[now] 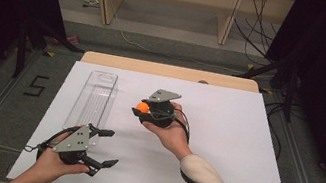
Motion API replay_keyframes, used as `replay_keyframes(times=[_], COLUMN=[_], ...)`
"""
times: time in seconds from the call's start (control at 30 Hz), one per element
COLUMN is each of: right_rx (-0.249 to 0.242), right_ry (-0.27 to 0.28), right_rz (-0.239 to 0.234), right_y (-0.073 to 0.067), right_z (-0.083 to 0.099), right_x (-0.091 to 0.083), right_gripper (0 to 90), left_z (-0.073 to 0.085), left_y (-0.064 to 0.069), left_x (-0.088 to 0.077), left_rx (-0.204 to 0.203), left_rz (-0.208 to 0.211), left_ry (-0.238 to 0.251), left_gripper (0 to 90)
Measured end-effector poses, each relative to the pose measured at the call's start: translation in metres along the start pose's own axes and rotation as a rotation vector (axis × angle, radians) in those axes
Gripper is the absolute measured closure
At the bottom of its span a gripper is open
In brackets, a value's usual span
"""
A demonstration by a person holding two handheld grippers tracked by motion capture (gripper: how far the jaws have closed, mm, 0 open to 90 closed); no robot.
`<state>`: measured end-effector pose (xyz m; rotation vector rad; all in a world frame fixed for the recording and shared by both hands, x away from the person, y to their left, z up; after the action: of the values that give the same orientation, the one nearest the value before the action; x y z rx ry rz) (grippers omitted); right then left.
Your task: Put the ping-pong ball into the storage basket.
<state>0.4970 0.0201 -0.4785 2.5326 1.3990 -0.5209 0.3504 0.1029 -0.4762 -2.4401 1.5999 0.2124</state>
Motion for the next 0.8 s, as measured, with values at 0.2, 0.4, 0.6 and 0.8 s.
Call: replay_keyframes(times=[0.2,0.4,0.6,0.8], right_rx=[-0.007,-0.011,-0.016,-0.019], right_ry=[0.005,0.006,0.006,0.009], right_rz=[-0.013,-0.02,-0.025,-0.031], right_y=[-0.004,-0.007,-0.009,-0.011], right_z=[-0.005,-0.008,-0.01,-0.013], right_x=[0.003,0.007,0.009,0.011], right_gripper=[51.5,51.5,51.5,51.5], left_z=[0.0,0.0,0.0,0.0], left_y=[0.0,0.0,0.0,0.0], left_x=[0.0,0.0,0.0,0.0], left_rx=[-0.002,0.0,0.002,0.005], left_rz=[-0.001,0.0,0.0,-0.001], left_ry=[-0.002,-0.002,-0.004,-0.004], left_gripper=[16.7,16.7,16.7,16.8])
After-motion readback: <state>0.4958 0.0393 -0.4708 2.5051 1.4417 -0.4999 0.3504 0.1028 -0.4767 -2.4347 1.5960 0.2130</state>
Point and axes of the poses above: each handheld gripper's, and its own axes: x roughly forward along the jaws, z roughly out of its underside, y roughly to its right, the point moved 10 cm from there along x, roughly forward along the jaws, and after that the axes turned 7 degrees about y, right-handed, at the moved point
